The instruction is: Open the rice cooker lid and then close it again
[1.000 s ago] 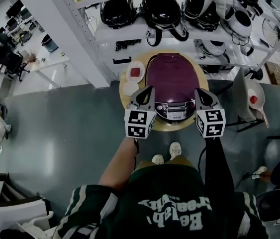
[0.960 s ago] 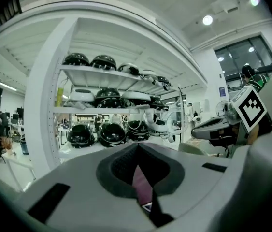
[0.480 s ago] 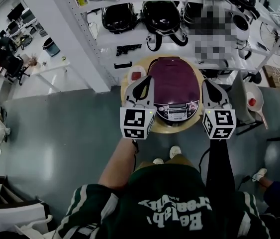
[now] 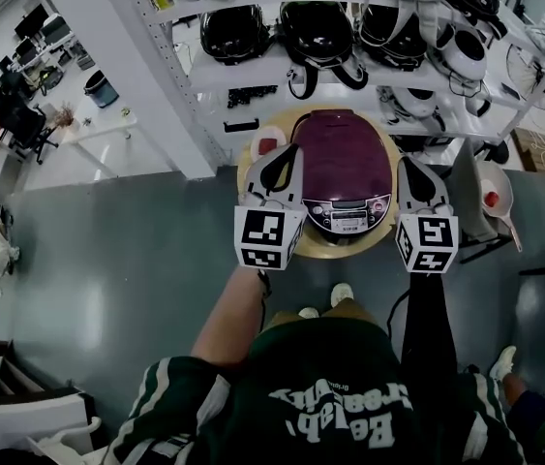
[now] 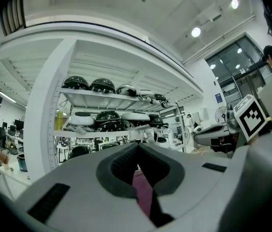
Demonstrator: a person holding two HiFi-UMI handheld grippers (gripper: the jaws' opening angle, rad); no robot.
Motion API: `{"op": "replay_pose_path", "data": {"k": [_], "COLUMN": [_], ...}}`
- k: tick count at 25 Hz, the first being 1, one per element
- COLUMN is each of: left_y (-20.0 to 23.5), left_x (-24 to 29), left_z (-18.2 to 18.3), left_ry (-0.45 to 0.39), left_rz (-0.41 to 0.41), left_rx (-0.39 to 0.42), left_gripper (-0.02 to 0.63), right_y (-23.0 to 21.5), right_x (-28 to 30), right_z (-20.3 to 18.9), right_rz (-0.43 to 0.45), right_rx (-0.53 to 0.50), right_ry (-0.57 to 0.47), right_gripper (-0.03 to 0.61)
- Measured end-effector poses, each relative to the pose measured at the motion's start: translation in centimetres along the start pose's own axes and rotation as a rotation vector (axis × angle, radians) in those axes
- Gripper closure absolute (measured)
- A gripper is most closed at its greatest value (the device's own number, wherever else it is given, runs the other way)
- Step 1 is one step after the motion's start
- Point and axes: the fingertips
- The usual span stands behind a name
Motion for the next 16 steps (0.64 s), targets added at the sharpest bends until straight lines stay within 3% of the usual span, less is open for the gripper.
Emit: {"op": "replay_pose_path", "data": {"k": [16], "left_y": [-0.2], "left_x": [0.7], "left_z": [-0.3], "left_ry": [-0.013], "left_rz": [-0.039], "left_rx": [-0.005], "left_gripper": [0.614], "right_y": [0.8], "right_x": [1.2], "right_z": [-0.3], "right_rz": [0.040], "right_rx": [0.020], "right_ry": [-0.020], "right_gripper": [0.575]}}
Point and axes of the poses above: the fingertips, and each gripper's own axes: x forward along the fingers, y to its left, z out of its top, and after that the axes turned 8 degrees about x, right-handed
